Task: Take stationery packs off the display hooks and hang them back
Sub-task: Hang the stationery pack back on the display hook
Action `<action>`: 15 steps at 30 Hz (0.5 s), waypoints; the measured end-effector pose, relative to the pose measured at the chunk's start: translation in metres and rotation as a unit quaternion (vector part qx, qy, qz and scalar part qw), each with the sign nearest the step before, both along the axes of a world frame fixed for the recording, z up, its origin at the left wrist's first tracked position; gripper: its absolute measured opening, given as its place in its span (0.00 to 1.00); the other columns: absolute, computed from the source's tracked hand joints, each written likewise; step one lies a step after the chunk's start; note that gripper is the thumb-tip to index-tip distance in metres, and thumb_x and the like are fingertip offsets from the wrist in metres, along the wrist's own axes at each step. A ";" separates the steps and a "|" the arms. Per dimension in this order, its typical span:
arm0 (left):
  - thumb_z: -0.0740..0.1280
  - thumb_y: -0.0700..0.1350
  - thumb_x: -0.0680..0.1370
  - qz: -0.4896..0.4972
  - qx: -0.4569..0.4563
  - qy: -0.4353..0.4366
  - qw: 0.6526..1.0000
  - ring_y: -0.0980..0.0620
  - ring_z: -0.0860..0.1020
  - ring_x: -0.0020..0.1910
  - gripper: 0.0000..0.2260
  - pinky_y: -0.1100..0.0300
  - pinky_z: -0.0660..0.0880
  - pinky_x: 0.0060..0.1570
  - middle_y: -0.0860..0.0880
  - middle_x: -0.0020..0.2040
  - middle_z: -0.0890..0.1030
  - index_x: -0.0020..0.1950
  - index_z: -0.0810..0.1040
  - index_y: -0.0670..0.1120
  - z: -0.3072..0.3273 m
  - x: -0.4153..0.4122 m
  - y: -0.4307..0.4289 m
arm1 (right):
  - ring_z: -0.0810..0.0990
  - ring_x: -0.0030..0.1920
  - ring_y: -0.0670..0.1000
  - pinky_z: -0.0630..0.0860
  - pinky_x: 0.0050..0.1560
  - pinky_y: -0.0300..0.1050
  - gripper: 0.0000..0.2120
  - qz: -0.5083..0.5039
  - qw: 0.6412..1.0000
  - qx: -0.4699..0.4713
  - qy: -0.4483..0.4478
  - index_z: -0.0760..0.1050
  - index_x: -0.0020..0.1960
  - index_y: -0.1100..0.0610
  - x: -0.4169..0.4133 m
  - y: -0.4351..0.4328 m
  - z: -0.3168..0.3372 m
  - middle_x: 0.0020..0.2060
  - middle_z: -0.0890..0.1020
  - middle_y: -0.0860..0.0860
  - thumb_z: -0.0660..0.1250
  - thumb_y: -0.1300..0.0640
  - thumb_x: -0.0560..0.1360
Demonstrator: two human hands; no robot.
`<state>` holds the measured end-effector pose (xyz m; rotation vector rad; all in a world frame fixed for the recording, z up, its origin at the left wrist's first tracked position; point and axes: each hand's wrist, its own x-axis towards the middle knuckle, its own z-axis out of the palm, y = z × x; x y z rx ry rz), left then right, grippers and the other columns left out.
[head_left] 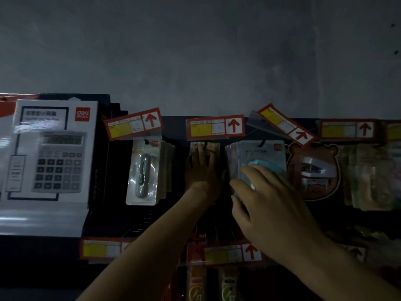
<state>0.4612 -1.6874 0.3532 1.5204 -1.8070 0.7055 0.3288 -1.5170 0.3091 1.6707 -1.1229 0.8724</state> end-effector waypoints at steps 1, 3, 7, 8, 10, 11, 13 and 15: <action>0.54 0.66 0.82 0.002 0.002 -0.001 1.000 0.40 0.39 0.83 0.37 0.42 0.46 0.81 0.42 0.84 0.38 0.84 0.42 0.52 0.000 0.000 0.002 | 0.80 0.63 0.60 0.80 0.59 0.57 0.12 0.000 1.000 -0.001 0.001 0.84 0.54 0.56 0.000 -0.001 0.000 0.59 0.83 0.58 0.73 0.52 0.73; 0.54 0.66 0.83 -0.001 0.011 0.000 1.000 0.39 0.39 0.83 0.37 0.41 0.46 0.81 0.42 0.84 0.38 0.84 0.42 0.51 -0.001 -0.001 0.008 | 0.80 0.64 0.60 0.79 0.60 0.57 0.12 0.002 1.000 -0.001 -0.001 0.84 0.55 0.56 -0.001 -0.002 -0.001 0.60 0.83 0.57 0.73 0.52 0.73; 0.58 0.64 0.82 -0.007 0.049 -0.034 0.998 0.35 0.37 0.82 0.41 0.39 0.48 0.79 0.40 0.83 0.35 0.84 0.37 0.50 -0.010 0.003 0.027 | 0.79 0.65 0.59 0.78 0.61 0.57 0.12 0.005 1.000 0.000 0.000 0.83 0.55 0.54 -0.003 -0.004 -0.006 0.60 0.82 0.56 0.71 0.51 0.74; 0.58 0.64 0.82 -0.009 0.065 -0.045 0.997 0.35 0.35 0.81 0.41 0.38 0.46 0.79 0.40 0.82 0.33 0.83 0.35 0.50 -0.014 0.004 0.033 | 0.78 0.66 0.59 0.78 0.61 0.57 0.11 0.002 1.000 0.001 0.002 0.83 0.55 0.54 -0.003 -0.004 -0.007 0.60 0.82 0.56 0.71 0.51 0.74; 0.57 0.62 0.83 -0.015 0.092 -0.056 0.994 0.36 0.34 0.81 0.40 0.39 0.46 0.79 0.42 0.83 0.32 0.83 0.34 0.51 -0.018 0.005 0.045 | 0.78 0.66 0.59 0.77 0.62 0.58 0.11 -0.003 1.000 -0.001 0.004 0.83 0.54 0.54 -0.003 -0.006 -0.011 0.61 0.82 0.56 0.71 0.51 0.74; 0.57 0.61 0.83 -0.018 0.105 -0.061 0.992 0.36 0.35 0.82 0.39 0.39 0.48 0.79 0.42 0.83 0.33 0.84 0.35 0.51 -0.019 0.005 0.051 | 0.78 0.66 0.60 0.77 0.61 0.58 0.11 -0.004 1.000 -0.001 0.003 0.83 0.54 0.54 -0.004 -0.006 -0.013 0.60 0.82 0.56 0.72 0.51 0.74; 0.57 0.60 0.84 -0.036 0.129 -0.064 0.989 0.36 0.40 0.82 0.37 0.39 0.54 0.78 0.43 0.84 0.36 0.84 0.39 0.52 -0.021 0.007 0.067 | 0.78 0.66 0.60 0.78 0.61 0.58 0.11 -0.004 1.000 -0.003 0.001 0.83 0.53 0.54 -0.005 -0.005 -0.016 0.60 0.82 0.57 0.73 0.51 0.74; 0.57 0.60 0.84 -0.065 0.144 -0.061 0.986 0.36 0.51 0.82 0.32 0.40 0.62 0.75 0.43 0.84 0.45 0.84 0.49 0.53 -0.026 0.013 0.085 | 0.78 0.67 0.60 0.79 0.61 0.59 0.11 -0.002 1.000 -0.002 0.002 0.83 0.54 0.54 -0.006 -0.004 -0.018 0.61 0.82 0.57 0.74 0.51 0.73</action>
